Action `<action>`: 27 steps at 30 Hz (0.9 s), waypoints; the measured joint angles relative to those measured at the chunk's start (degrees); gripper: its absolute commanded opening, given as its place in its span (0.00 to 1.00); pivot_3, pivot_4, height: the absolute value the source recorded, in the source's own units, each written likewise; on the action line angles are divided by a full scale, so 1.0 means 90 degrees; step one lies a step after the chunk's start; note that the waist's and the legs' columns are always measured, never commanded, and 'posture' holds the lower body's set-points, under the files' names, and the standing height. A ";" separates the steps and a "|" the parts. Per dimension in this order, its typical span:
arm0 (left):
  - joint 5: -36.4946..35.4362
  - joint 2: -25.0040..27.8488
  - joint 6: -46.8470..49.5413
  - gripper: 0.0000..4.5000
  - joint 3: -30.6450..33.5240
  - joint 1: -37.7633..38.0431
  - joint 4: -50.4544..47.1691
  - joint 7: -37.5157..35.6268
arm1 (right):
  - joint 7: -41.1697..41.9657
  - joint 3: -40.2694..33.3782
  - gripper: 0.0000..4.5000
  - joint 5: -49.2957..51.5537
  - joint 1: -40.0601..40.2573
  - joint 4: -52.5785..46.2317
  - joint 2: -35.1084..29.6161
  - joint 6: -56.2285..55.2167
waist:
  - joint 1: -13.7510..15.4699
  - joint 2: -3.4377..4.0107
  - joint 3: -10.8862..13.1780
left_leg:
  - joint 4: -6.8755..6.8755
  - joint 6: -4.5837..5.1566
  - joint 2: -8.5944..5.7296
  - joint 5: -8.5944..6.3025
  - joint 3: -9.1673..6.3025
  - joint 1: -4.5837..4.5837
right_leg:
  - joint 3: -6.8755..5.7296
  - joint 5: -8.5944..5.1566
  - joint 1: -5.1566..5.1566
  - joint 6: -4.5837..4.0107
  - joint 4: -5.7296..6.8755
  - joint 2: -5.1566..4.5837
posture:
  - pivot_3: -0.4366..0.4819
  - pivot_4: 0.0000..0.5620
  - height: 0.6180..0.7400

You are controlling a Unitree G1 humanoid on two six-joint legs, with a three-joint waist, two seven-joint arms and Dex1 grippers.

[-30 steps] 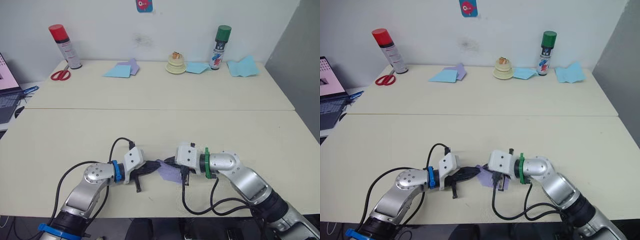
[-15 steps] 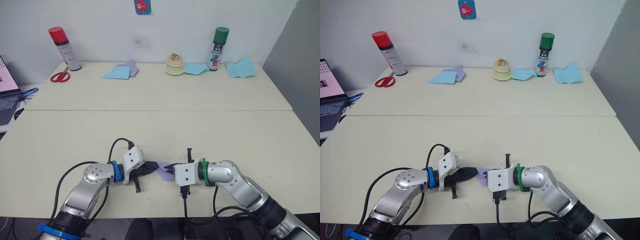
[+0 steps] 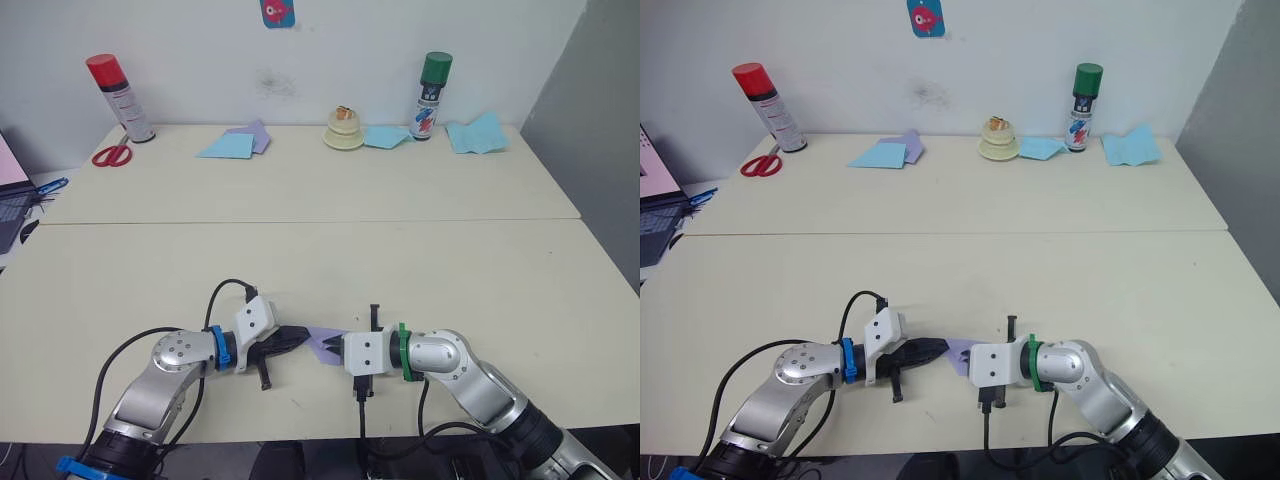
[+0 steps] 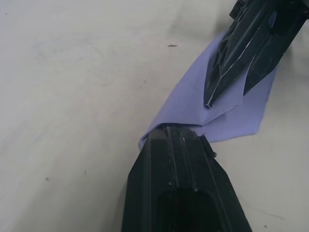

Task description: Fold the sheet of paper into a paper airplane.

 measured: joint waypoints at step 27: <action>-0.0121 0.0319 0.0200 0.00 0.0229 0.0306 -0.0301 0.0010 | 0.0116 -0.0072 0.01 -0.0073 0.0184 -0.0045 0.0102 -0.0156 | -0.0031 -0.0004 -0.0003 | -0.0018 -0.0001 0.0002 -0.0001 -0.0002 0.0001 | -0.0005 -0.0018 -0.0005 -0.0022 -0.0001 0.0003 | 0.48 0.27 0.88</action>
